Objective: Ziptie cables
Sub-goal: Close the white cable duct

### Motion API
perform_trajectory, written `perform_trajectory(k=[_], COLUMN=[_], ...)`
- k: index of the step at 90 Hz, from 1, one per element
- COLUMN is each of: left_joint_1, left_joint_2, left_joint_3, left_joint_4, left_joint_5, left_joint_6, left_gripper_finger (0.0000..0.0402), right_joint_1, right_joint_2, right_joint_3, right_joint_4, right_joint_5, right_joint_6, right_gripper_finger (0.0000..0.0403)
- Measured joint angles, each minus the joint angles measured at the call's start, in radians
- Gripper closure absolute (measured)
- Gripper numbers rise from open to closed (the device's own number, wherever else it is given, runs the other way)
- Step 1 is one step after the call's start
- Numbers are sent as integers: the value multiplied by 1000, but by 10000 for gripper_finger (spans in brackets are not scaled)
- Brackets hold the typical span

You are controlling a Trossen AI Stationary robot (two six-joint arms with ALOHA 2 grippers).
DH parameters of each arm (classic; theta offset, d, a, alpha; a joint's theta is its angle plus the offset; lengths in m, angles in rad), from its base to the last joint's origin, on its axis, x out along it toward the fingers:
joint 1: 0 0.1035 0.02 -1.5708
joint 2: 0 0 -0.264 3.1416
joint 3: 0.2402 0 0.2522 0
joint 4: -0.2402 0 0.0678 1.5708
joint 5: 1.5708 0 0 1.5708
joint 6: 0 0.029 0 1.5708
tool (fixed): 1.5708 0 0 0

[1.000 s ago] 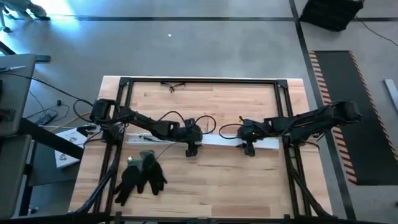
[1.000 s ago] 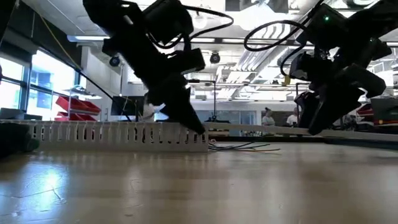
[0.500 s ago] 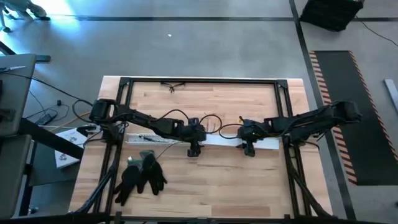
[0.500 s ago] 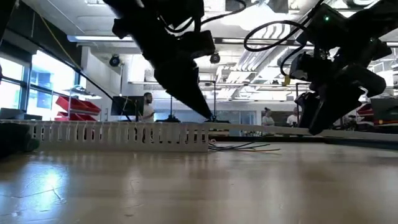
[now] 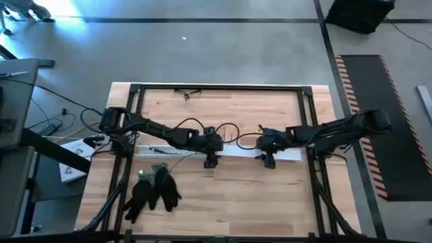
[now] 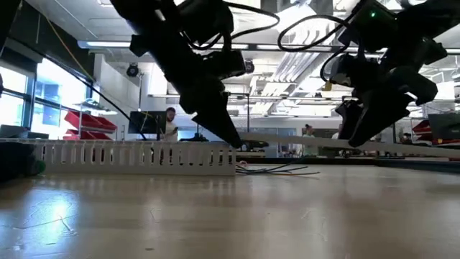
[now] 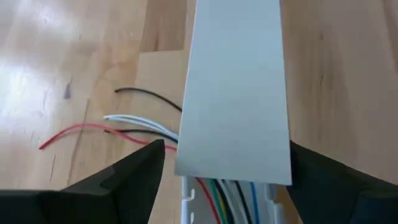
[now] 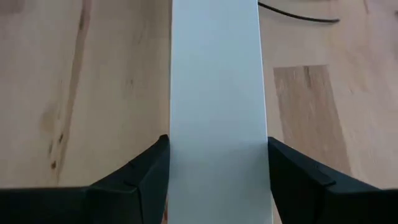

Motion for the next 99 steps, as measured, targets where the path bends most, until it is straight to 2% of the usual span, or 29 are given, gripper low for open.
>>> perform_trajectory(k=[32, 72, 99], left_joint_1=[-1, -1, -2], left_joint_2=[-26, -26, -26], left_joint_3=[-1, -1, -1], left_joint_4=[-8, -86, -115], left_joint_5=[8, 30, 30], left_joint_6=[-6, -7, -24], left_gripper_finger=[112, 113, 141], right_joint_1=[0, 0, 0], right_joint_2=[70, 185, 185], right_joint_3=[4, 118, 156], right_joint_4=[14, -54, -83], right_joint_5=[2, 7, 13], right_joint_6=[-6, -52, -52], right_gripper_finger=[199, 196, 187])
